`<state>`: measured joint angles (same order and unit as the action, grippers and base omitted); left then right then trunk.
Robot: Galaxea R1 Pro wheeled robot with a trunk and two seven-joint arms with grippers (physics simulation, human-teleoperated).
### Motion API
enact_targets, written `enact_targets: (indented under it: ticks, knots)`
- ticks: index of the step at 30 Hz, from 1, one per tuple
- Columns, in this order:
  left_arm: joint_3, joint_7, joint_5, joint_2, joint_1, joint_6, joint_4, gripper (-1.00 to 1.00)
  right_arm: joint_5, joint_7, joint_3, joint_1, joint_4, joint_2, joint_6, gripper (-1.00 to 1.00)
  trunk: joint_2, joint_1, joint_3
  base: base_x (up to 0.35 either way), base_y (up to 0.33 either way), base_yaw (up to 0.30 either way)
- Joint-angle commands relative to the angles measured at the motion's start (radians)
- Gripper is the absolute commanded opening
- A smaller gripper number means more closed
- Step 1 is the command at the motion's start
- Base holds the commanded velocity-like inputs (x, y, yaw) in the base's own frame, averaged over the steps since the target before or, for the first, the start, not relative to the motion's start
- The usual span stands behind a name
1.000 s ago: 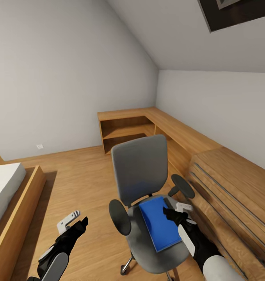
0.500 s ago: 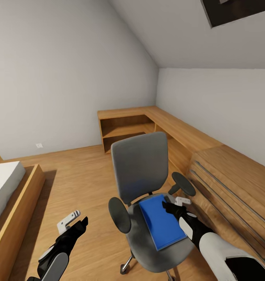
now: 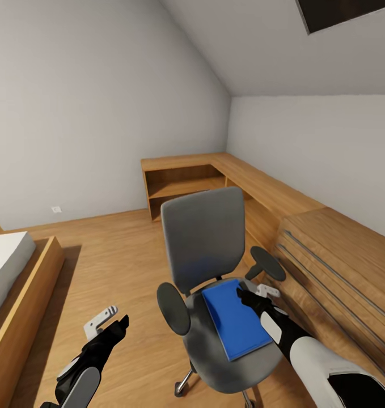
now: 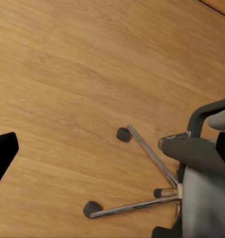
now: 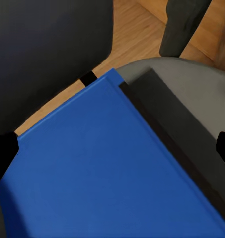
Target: In the bedroom, organize the workspace by keeping the computer under the desk, ensuring the monitor is on the desk, placing the keyboard on the desk next to the monitor, placing the mouse on the desk next to the keyboard, moving the folder from the swivel chair onto the desk next to the mouse, stacking the notebook on top of the folder with the pen on top of the notebook, and positioning the swivel chair next to the desk.
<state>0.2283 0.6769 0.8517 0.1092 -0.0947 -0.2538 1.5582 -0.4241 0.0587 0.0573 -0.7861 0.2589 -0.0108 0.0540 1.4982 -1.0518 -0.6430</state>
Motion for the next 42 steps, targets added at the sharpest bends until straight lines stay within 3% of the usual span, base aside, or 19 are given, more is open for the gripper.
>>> enact_targets:
  ticks: [1,22,42]
  knots:
    - [0.002,0.007,0.004,0.001,-0.001,-0.002,0.001,1.0,-0.01,0.003,0.006,-0.001,0.001,-0.001,0.005,1.0,0.008,-0.004,-0.004,0.0,0.0,0.0]
    - [0.003,0.007,-0.002,0.0,-0.001,-0.002,-0.001,1.0,-0.014,0.005,0.004,-0.001,0.012,-0.02,0.006,1.0,0.155,-0.084,-0.07,0.0,0.0,0.0]
    - [0.006,0.006,-0.003,-0.003,-0.001,-0.002,-0.003,1.0,-0.014,0.004,0.005,-0.001,0.007,-0.02,0.006,1.0,0.295,-0.161,-0.133,0.0,0.0,0.0]
